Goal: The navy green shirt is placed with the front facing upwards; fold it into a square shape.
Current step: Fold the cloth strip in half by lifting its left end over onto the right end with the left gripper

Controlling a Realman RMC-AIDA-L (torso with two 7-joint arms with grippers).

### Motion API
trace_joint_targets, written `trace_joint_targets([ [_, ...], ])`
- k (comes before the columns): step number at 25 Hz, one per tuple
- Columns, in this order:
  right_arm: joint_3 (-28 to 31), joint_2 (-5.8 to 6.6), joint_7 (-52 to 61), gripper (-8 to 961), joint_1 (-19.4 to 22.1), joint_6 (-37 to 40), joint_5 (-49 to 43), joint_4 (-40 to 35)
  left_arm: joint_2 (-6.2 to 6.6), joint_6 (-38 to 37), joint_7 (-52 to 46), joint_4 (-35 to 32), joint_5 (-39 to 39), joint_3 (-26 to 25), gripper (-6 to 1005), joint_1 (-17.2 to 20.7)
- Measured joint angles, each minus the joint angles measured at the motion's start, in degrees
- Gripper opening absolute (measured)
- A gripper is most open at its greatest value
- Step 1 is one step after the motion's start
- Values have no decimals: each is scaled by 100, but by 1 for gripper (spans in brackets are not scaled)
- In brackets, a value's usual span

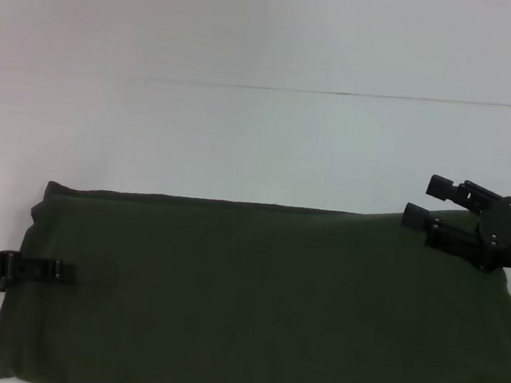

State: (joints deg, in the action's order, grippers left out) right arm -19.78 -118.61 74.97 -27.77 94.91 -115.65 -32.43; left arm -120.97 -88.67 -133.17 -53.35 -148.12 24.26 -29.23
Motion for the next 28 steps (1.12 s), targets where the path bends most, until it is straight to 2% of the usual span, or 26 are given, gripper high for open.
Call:
trace_joint_targets([
  [10, -26, -2, 0, 834, 0, -52, 1, 0, 3, -169, -56, 30, 16, 9, 920, -48],
  [15, -20, -4, 0, 835, 0, -52, -1, 0, -18, -174, -88, 84, -15, 257, 844, -71],
  [20, -24, -4, -5, 834, 1, -45, -1, 0, -37, -149, -164, 64, -16, 466, 630, -110],
  [28, -25, -4, -8, 834, 7, -39, -1, 0, -11, -150, -223, 38, 34, 484, 459, -162],
])
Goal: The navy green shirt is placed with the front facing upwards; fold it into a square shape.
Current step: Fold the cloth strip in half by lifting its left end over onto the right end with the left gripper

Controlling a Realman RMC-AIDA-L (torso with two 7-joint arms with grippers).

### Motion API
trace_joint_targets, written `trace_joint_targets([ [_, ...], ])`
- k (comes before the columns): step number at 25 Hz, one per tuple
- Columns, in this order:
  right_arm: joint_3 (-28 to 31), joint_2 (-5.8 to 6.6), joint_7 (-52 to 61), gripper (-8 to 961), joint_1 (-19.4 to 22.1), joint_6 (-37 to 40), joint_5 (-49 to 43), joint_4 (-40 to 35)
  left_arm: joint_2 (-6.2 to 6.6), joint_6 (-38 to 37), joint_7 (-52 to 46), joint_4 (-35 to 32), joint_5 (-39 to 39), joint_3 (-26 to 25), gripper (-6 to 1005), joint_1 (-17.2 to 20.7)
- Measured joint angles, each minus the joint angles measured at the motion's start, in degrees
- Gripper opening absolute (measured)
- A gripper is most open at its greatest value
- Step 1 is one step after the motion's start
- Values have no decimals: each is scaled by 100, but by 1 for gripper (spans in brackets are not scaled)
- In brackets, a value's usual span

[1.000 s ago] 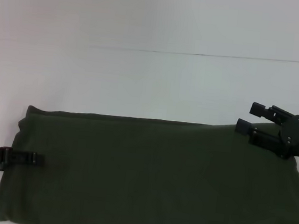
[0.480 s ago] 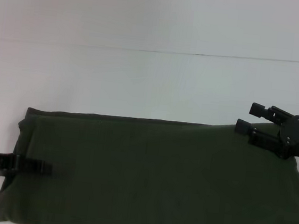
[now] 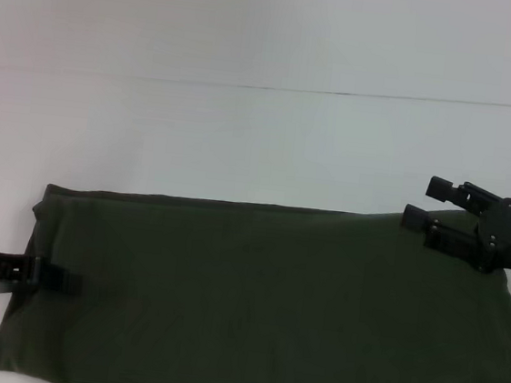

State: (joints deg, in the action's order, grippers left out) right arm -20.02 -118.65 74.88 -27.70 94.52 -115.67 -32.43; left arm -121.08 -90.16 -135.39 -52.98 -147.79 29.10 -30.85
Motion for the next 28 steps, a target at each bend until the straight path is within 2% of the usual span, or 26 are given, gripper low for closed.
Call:
trace_joint_targets([
  [3, -2, 0, -11, 834, -9, 1, 0, 0, 0, -4, -30, -4, 3, 14, 395, -30],
  [6, -2, 0, -32, 835, -17, 7, 0, 0, 4, -13, -43, -4, 5, 17, 181, -45],
  [12, -2, 0, -39, 835, -24, 10, 0, 0, 8, -35, -60, -6, 6, 17, 97, -71],
  [28, -2, -18, -53, 834, -45, 24, -24, 0, -34, -56, -101, -152, 3, 17, 77, -73],
])
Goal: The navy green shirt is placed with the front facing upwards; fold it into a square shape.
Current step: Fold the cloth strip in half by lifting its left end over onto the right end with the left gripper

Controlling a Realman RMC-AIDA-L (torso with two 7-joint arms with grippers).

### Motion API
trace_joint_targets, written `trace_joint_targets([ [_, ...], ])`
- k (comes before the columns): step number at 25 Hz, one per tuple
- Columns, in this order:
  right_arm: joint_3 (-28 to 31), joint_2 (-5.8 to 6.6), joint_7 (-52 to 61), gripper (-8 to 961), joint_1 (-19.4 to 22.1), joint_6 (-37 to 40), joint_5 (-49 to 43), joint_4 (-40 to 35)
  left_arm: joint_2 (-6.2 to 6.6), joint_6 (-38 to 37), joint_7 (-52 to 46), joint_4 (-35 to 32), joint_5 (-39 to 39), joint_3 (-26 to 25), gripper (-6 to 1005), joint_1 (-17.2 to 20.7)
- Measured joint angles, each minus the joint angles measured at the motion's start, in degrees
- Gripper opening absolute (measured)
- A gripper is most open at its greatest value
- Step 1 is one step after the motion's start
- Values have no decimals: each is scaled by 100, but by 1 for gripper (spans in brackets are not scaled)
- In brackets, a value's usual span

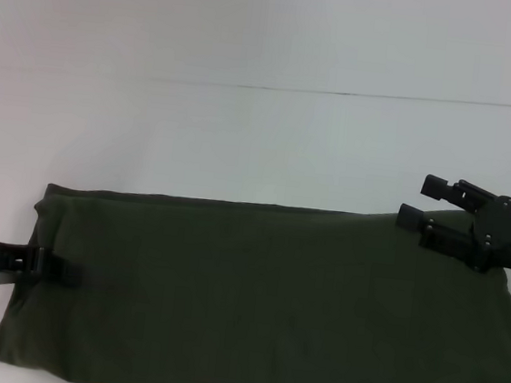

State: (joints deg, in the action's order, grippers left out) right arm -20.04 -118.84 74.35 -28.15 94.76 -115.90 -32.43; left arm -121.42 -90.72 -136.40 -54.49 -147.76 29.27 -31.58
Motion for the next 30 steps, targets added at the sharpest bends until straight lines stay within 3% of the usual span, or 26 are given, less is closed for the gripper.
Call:
trace_joint_targets([
  [10, 0, 1, -24, 835, -17, -23, -3, 10, 46, -46, 5, 57, 51, -26, 68, -5],
  [24, 0, 1, -97, 834, -20, -37, 11, 66, 95, 270, 53, -449, -19, -260, 613, 140],
  [30, 0, 1, -97, 835, -17, -44, 21, 70, 44, 343, 55, -964, -14, -265, 735, 268],
])
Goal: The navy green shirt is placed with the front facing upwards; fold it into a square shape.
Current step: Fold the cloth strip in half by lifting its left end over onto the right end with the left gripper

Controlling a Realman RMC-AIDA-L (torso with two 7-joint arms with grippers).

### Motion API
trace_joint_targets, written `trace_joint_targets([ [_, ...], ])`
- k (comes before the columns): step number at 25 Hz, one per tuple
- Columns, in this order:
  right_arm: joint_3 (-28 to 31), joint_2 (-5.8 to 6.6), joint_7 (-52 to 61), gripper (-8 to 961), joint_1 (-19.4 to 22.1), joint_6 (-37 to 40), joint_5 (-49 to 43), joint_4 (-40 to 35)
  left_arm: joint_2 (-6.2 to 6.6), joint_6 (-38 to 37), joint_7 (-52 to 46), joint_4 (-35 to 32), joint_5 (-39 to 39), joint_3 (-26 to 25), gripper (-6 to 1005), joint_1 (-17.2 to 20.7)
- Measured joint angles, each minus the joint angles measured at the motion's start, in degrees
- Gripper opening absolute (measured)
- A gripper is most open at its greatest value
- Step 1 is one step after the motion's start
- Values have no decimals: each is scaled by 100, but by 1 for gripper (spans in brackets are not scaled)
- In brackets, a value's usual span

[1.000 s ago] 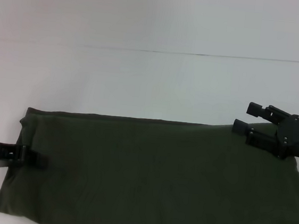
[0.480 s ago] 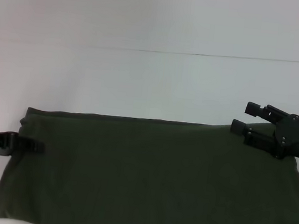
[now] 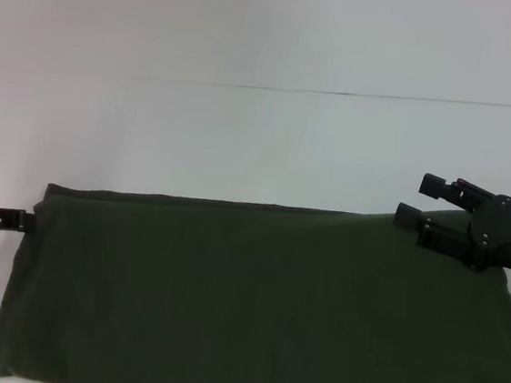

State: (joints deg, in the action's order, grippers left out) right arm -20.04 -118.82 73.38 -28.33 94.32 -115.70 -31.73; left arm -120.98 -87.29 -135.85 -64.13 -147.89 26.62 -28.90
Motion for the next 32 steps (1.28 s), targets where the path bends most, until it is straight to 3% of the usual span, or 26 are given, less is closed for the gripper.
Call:
trace_joint_targets([
  [8, 0, -6, 0, 835, -16, -54, 2, 32, 123, -1235, -38, -351, 388, -484, 894, -119],
  [14, 0, -9, 0, 835, -11, -86, 4, 48, 194, -1864, -19, 49, 815, -641, 932, -157],
  [25, 0, -9, -7, 834, -34, -109, 4, 45, 223, -1203, 158, 1155, 556, -286, 932, -297],
  [32, 8, -9, -7, 834, -31, -109, 4, 43, 227, -856, 148, 1370, 247, -73, 932, -403],
])
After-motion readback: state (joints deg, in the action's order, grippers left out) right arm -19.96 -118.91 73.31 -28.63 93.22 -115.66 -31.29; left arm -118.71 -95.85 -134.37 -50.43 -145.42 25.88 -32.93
